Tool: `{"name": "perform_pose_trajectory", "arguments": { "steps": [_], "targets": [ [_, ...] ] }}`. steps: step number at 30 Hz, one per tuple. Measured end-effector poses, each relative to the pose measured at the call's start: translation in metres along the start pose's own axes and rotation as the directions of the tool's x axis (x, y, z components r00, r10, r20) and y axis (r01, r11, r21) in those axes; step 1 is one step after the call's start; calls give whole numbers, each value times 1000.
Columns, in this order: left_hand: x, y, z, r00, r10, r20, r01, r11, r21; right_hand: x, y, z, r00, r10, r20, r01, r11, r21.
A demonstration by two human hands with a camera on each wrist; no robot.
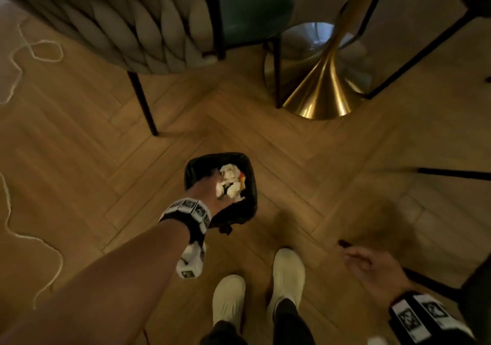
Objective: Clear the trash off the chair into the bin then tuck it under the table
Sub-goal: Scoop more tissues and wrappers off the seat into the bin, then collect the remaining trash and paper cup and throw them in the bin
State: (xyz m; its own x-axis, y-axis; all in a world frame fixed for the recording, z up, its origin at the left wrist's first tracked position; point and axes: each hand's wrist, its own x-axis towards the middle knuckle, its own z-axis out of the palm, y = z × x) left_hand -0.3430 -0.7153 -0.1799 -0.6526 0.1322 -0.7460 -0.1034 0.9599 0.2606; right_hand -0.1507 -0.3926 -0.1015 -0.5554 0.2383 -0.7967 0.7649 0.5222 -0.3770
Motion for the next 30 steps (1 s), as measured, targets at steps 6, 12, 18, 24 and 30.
{"name": "perform_pose_trajectory", "arguments": {
  "steps": [6, 12, 18, 24, 30],
  "targets": [
    [-149, 32, -36, 973, 135, 188, -125, 990, -62, -137, -13, -47, 997, 74, 30, -70, 990, -124],
    [-282, 125, -75, 911, 345, 225, -360, 933, 27, -299, 27, -96, 978, 133, -158, -132, 991, 16],
    [-361, 229, -70, 796, 511, 325, -566, 818, 102, -421, 122, -140, 927, 220, -303, -205, 976, 80],
    [-395, 340, -18, 744, 539, 396, -632, 760, 152, -459, 226, -226, 888, 307, -342, -280, 951, 127],
    [-392, 448, 81, 806, 440, 395, -541, 818, 194, -363, 349, -350, 831, 349, -434, -277, 935, 220]
  ]
}}
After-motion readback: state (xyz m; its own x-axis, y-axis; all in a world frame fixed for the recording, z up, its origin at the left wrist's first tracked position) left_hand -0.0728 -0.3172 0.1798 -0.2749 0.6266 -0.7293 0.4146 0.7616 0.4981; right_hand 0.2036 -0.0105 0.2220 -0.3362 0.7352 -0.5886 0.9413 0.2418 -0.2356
